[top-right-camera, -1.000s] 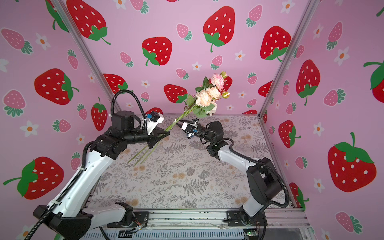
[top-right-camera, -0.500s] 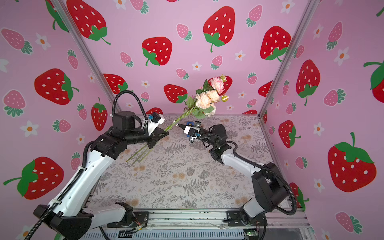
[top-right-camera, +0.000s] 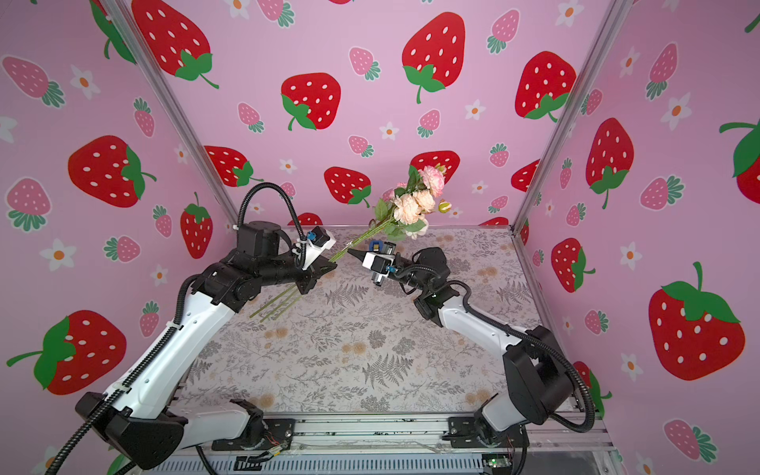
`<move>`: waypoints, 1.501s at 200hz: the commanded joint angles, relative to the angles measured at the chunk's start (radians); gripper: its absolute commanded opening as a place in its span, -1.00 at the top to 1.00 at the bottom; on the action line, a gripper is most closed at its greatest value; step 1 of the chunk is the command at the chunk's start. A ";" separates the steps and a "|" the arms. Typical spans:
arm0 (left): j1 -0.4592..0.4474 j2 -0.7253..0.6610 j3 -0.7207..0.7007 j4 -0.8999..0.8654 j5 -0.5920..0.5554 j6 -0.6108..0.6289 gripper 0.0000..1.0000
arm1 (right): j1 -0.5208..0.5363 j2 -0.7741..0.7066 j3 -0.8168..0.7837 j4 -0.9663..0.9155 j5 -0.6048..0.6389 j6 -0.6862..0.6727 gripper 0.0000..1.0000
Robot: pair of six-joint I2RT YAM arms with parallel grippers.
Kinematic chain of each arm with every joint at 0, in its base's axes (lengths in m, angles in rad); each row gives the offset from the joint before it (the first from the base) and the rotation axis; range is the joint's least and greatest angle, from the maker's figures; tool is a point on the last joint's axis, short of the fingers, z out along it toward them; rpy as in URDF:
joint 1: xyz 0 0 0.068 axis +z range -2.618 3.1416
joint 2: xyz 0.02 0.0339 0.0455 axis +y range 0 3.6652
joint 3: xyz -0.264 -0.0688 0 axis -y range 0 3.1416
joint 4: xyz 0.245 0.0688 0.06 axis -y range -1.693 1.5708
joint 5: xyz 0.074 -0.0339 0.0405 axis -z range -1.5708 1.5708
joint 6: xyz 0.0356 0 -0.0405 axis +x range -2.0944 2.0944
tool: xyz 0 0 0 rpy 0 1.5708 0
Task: Wrap bouquets with tape
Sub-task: Wrap the tape around the bouquet.
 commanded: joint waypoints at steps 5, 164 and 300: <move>-0.017 -0.012 0.003 0.028 -0.015 0.047 1.00 | 0.012 0.003 0.025 0.030 0.055 0.030 1.00; -0.105 0.006 -0.149 0.289 -0.355 0.166 1.00 | 0.067 0.020 0.243 -0.379 0.431 0.107 0.61; -0.103 0.034 -0.105 0.416 -0.303 -0.038 1.00 | 0.075 -0.251 0.119 -0.368 0.786 0.650 -0.26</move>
